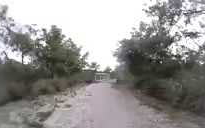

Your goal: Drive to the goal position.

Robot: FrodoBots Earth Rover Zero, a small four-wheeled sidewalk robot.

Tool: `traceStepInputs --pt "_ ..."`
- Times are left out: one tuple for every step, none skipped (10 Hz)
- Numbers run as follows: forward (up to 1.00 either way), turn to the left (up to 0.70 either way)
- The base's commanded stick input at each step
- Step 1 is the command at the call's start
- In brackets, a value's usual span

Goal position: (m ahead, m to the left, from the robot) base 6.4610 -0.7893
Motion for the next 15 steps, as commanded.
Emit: traceStepInputs --pt "0.85 -0.05" --pt "0.85 -0.05" --pt "0.85 -0.10" --pt "0.85 -0.29" --pt "0.85 -0.14" --pt "0.85 -0.03" --pt "0.85 -0.01" --pt "0.85 0.00" --pt "0.85 0.00" --pt "0.85 0.00" --pt "0.85 0.00" --pt "0.85 0.00" --pt "0.85 0.00" --pt "0.85 0.00" --pt "0.85 0.00"
